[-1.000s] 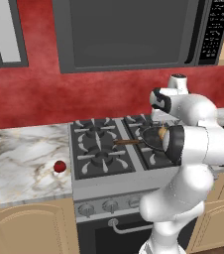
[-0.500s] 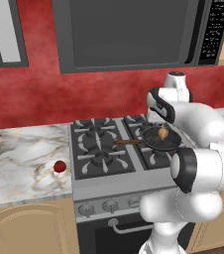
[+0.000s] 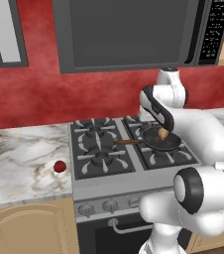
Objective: Place the pan on the front right burner on the stove. Then place the tomato and the onion in the pan and turn on the front right burner.
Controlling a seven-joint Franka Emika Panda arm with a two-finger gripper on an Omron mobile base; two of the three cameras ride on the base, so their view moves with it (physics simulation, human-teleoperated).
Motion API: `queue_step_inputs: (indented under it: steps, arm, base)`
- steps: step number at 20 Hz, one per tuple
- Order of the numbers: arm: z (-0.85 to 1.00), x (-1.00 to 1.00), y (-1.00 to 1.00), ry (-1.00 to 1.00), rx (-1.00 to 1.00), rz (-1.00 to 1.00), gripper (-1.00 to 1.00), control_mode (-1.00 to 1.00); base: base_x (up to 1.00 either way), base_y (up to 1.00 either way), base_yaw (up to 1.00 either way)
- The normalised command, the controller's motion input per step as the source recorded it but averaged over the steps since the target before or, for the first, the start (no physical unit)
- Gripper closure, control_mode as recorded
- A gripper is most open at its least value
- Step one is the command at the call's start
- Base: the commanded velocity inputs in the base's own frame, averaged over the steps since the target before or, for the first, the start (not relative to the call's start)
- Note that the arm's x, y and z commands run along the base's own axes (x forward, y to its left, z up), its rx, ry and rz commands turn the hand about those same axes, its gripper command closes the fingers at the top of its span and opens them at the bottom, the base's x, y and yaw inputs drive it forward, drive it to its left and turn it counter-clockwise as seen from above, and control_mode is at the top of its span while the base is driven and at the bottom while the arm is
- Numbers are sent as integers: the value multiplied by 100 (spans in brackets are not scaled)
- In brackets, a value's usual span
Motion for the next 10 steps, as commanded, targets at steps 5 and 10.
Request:
queue_step_inputs:
  steps: [5,10]
  arm:
    - [1,-31,67,0,0,0,-100,-100]
    - [5,-14,73,0,0,0,-100,-100]
  base:
    - [0,0,0]
    - [0,0,0]
